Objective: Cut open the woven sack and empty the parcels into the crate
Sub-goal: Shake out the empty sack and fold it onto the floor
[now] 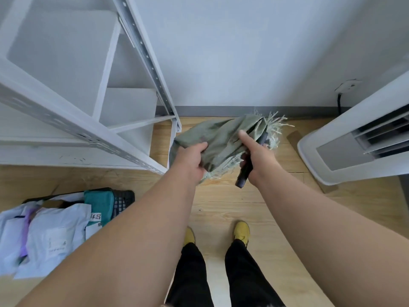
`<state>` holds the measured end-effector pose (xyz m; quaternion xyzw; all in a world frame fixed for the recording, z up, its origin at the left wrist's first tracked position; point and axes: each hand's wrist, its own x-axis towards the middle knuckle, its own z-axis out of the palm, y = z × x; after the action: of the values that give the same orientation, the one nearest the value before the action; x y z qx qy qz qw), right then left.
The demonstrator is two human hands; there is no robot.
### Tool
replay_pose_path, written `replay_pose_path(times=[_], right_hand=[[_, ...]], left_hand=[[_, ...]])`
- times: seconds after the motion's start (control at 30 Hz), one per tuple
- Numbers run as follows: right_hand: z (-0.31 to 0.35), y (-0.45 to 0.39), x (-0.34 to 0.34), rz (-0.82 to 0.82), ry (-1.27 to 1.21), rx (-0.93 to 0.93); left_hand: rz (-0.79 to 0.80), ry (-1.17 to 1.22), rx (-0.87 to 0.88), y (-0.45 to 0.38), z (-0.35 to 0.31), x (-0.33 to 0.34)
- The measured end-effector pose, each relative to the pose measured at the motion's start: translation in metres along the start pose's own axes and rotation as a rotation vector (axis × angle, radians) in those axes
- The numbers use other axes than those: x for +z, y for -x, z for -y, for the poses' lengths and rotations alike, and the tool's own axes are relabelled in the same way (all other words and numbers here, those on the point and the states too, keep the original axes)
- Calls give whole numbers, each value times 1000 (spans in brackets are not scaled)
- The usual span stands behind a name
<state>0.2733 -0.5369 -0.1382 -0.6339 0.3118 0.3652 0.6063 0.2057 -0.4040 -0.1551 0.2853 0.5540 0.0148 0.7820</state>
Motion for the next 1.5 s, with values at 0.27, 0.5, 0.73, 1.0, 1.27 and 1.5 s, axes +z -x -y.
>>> replay_pose_path(times=[0.27,0.5,0.73,1.0,1.27,1.5], right_hand=[[-7,-42,-13,-86,108,196],[-54,-90,-16,-70,338,379],[-97,-182,8,-96,304,437],[-115,-318,59,-8,132,-98],[-204,-441,98,-53,268,-56],[-319,-512,100,-64,551,380]], left_hand=[[77,-289,82,-29,10,-21],[-14,-470,-335,-69,39,-43],[-120,-603,-235,-169,50,-50],[-7,-711,460,-319,35,-61],[-228,-870,620,-452,91,-131],[-425,-1519,319,-528,152,-183]])
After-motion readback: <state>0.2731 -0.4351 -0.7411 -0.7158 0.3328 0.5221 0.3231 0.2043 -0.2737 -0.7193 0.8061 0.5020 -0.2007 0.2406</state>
